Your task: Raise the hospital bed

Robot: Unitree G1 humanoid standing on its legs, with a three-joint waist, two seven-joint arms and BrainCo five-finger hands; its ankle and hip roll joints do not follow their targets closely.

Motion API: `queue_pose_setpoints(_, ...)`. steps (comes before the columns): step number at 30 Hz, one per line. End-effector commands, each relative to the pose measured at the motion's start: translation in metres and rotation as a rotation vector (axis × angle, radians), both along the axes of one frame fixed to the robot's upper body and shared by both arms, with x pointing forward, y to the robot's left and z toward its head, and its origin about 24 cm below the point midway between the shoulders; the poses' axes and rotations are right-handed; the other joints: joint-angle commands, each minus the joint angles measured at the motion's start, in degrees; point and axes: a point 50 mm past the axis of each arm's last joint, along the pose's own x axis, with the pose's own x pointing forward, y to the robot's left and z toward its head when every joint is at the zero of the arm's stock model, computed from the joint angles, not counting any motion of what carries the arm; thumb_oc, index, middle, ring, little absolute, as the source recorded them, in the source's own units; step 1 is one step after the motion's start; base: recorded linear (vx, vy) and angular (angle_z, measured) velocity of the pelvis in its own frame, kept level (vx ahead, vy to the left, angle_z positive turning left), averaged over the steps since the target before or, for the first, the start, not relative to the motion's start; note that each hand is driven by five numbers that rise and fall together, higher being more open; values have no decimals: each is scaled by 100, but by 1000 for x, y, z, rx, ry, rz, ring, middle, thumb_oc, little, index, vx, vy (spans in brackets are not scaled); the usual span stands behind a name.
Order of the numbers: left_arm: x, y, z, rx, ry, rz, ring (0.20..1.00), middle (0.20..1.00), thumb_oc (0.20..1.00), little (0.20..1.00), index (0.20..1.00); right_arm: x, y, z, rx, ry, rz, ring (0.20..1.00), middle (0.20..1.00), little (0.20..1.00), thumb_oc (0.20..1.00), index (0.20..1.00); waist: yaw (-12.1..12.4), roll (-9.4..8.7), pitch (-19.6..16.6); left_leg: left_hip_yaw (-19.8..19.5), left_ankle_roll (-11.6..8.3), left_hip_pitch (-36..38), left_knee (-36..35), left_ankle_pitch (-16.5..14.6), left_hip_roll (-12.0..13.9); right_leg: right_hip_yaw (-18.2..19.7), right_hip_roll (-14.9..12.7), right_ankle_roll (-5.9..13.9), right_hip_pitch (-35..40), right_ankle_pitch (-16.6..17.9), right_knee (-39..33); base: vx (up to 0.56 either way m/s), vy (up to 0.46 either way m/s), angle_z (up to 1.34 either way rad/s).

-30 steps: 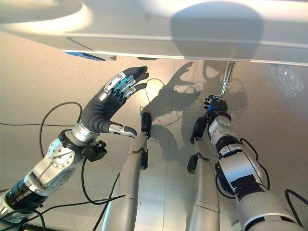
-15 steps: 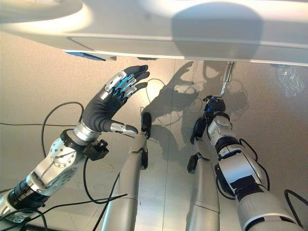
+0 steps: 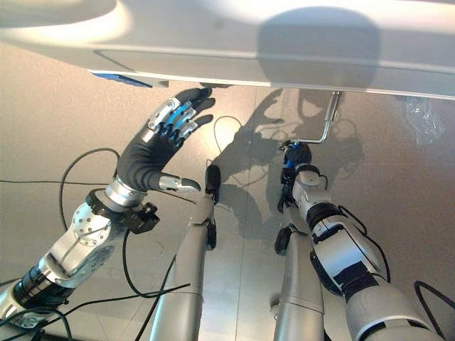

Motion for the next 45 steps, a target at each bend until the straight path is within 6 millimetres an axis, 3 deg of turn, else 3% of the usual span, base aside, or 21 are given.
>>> queue_pose_setpoints(1,-22,-4,9,-36,-91,-56,1000,1000,1000,1000,1000,-31,151,-37,-124,50,541,200,200,200,200,200,183,236,-99,191,155,-227,17,-125,-384,208,-182,677,-23,7,-79,8,49,6)
queue_pose_setpoints(5,-24,-1,14,-35,-117,-44,1000,1000,1000,1000,1000,-48,187,-26,-195,-40,723,200,200,200,200,200,194,212,-99,179,166,-405,-20,73,-396,142,-206,652,-144,210,-185,-5,22,0)
queue_pose_setpoints(6,-24,1,9,-32,-98,-37,1000,1000,1000,1000,1000,-57,200,-28,-202,-51,794,200,200,200,200,200,224,193,-99,173,142,-214,25,-142,-400,173,-206,696,31,20,-115,-37,34,-4)
queue_pose_setpoints(7,-25,2,12,-30,-117,-32,1000,1000,1000,1000,1000,-61,210,-19,-197,-85,836,200,200,200,200,200,211,189,-99,177,161,-396,-16,60,-411,119,-223,658,-111,212,-204,67,16,-4)
queue_pose_setpoints(8,-25,2,9,-33,-104,-34,1000,1000,1000,1000,1000,-65,216,-20,-173,-88,858,200,200,200,200,200,228,186,-99,168,142,-231,26,-133,-410,160,-227,704,29,43,-136,-35,40,-6)
queue_pose_setpoints(11,-26,4,13,-42,-125,-28,1000,1000,1000,1000,1000,-76,228,-2,-116,-171,940,200,200,200,200,200,222,211,-99,176,153,-404,-28,59,-419,129,-242,669,-96,227,-242,30,19,-4)
queue_pose_setpoints(12,-25,3,10,-42,-111,-30,1000,1000,1000,1000,1000,-77,227,-6,-109,-158,939,200,200,200,200,200,226,206,-99,172,133,-237,11,-132,-416,172,-238,710,44,56,-173,-26,49,-4)
queue_pose_setpoints(13,-26,5,12,-42,-123,-26,1000,1000,1000,1000,1000,-84,232,11,-52,-227,992,200,200,200,200,200,210,204,-99,179,147,-404,-29,65,-415,136,-251,671,-99,234,-239,62,1,-3)
queue_pose_setpoints(14,-26,5,10,-42,-108,-28,1000,1000,1000,1000,1000,-85,231,6,-45,-213,990,200,200,200,200,200,213,200,-99,177,128,-235,10,-127,-412,179,-248,712,42,60,-169,-28,37,-3)
queue_pose_setpoints(15,-27,8,11,-45,-118,-20,1000,1000,1000,1000,1000,-95,230,31,40,-319,1048,200,200,200,200,200,172,161,-99,200,149,-383,-36,63,-403,159,-249,669,-94,236,-245,0,0,0)
queue_pose_setpoints(18,-27,11,6,-36,-97,-8,1000,1000,1000,1000,1000,-105,206,61,185,-470,1075,200,200,200,200,200,65,60,-99,227,131,-197,16,-133,-382,230,-231,708,54,73,-194,18,-5,1)
queue_pose_setpoints(21,-28,12,9,-15,-114,-2,1000,1000,1000,1000,1000,-112,186,79,205,-566,1086,200,200,200,200,200,13,40,-99,252,152,-344,-38,66,-378,209,-232,673,-78,254,-269,-4,-6,1)
queue_pose_setpoints(22,-30,15,5,3,-97,-5,1000,1000,1000,1000,1000,-119,164,90,230,-639,1080,200,200,200,200,200,-33,9,-99,266,129,-127,-15,-123,-357,259,-221,718,104,73,-213,-55,-4,2)
queue_pose_setpoints(23,-31,16,8,13,-105,-10,1000,1000,1000,1000,1000,-123,153,100,254,-684,1082,200,200,200,200,200,-76,-12,-99,281,150,-271,-73,74,-351,232,-216,679,-40,251,-288,39,-38,4)
queue_pose_setpoints(24,-32,16,3,19,-81,-17,1000,1000,1000,1000,1000,-125,145,97,281,-686,1067,200,200,200,200,200,-92,-27,-99,281,134,-81,-30,-125,-345,275,-206,725,122,69,-217,-53,-11,2)
queue_pose_setpoints(25,-32,18,6,22,-94,-17,1000,1000,1000,1000,1000,-130,136,105,289,-736,1062,200,200,200,200,200,-134,-36,-99,288,154,-231,-81,75,-342,250,-205,686,-26,238,-279,44,-36,3)
queue_pose_setpoints(26,-33,18,2,29,-75,-23,1000,1000,1000,1000,1000,-133,126,102,327,-739,1050,200,200,200,200,200,-158,-45,-99,291,136,-36,-46,-120,-332,294,-198,731,133,49,-195,-49,-10,2)
queue_pose_setpoints(31,-35,24,1,35,-63,-17,1000,1000,1000,1000,1000,-143,99,110,419,-821,1014,200,200,200,200,200,-240,-63,-99,330,148,-130,-137,81,-305,296,-176,685,12,222,-283,9,-15,0)
queue_pose_setpoints(32,-34,29,-5,47,-28,-7,1000,1000,1000,1000,1000,-151,76,106,489,-861,955,200,200,200,200,200,-334,-76,-99,366,122,124,-142,-112,-269,370,-161,726,181,30,-206,-53,-22,3)
queue_pose_setpoints(33,-34,33,-4,58,-41,11,1000,1000,1000,1000,1000,-156,68,112,484,-906,947,200,200,200,200,200,-369,-79,-99,387,133,-7,-209,84,-259,350,-154,686,51,202,-281,-6,-38,4)
queue_pose_setpoints(45,-36,48,-6,90,-49,81,1000,1000,1000,1000,1000,-174,4,131,381,-1109,693,200,200,200,200,200,-627,-102,-99,492,71,480,-464,111,-141,457,-17,648,279,79,-243,-6,-37,-2)
